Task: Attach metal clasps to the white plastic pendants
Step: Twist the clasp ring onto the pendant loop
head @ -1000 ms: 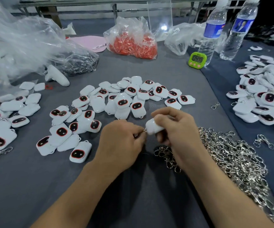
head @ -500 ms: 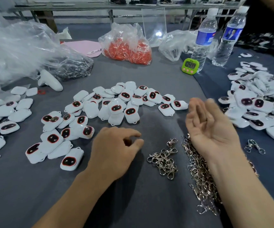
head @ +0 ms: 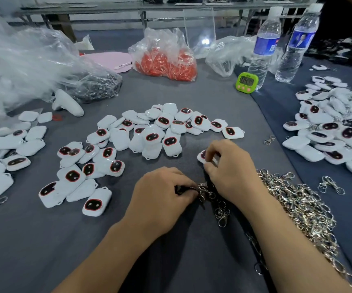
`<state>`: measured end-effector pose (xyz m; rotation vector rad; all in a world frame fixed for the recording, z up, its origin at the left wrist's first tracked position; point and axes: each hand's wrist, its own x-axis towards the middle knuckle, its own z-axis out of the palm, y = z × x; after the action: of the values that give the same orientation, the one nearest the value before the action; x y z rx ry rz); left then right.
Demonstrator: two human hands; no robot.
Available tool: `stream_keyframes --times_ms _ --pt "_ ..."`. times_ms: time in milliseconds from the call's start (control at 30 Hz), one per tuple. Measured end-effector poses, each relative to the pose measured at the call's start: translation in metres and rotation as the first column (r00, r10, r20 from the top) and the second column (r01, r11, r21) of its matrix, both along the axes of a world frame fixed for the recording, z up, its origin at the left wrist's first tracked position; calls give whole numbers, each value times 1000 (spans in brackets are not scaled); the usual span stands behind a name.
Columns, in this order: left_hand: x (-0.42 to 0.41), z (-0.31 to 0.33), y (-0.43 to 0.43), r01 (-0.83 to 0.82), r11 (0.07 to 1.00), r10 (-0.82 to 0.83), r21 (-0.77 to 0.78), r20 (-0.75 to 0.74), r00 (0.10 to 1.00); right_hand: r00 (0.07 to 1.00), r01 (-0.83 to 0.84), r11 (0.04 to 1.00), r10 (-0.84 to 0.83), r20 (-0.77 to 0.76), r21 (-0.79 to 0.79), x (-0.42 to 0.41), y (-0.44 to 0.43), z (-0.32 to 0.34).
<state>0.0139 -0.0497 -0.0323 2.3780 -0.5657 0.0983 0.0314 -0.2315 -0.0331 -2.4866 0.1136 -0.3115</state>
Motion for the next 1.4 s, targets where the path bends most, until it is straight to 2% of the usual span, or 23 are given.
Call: stream_keyframes --times_ms 233,333,400,467,533,600,700,800,867,967,1100,1167,1233,1300,1400 --pt "1 1 2 -183 977 186 -112 18 982 997 -71 987 70 12 144 -8 6 9" --pt "3 3 3 -236 958 233 -166 -34 972 999 -37 958 37 8 284 -13 11 6" --pt "6 4 5 -278 924 261 -262 -98 960 1000 8 882 -8 -2 470 -13 13 7" --pt "9 4 7 -315 884 287 -345 -130 949 999 28 747 -35 -3 664 -14 15 12" --pt "11 5 8 -341 841 291 -421 -179 940 1000 10 620 -8 -6 785 -16 17 16" --pt "13 6 8 -376 769 269 -518 -272 924 998 -34 572 64 -3 820 -20 20 20" --pt "14 9 5 -397 641 172 -656 -381 908 990 -81 574 140 0 815 -26 29 20" --pt "12 13 4 -369 593 93 -716 -394 914 991 -83 587 131 7 805 -28 37 20" --pt "12 13 4 -365 568 66 -737 -402 913 993 -72 545 114 11 835 -29 38 22" --pt "12 13 5 -365 565 73 -740 -396 915 998 -32 493 61 2 870 -29 36 25" --pt "12 8 4 -356 665 144 -656 -355 924 1000 8 449 10 -13 893 -27 32 26" --pt "11 5 3 -350 745 172 -568 -344 923 1000 7 457 11 -14 890 -26 30 26" --pt "8 2 1 -319 840 205 -439 -287 936 1000 8 512 8 -15 859 -25 27 25" --pt "3 3 -2 -289 875 226 -389 -200 953 1000 14 618 -12 -8 786 -25 26 22" --pt "3 6 -2 -223 877 197 -425 -103 975 999 -10 823 -21 47 568 -25 26 20"
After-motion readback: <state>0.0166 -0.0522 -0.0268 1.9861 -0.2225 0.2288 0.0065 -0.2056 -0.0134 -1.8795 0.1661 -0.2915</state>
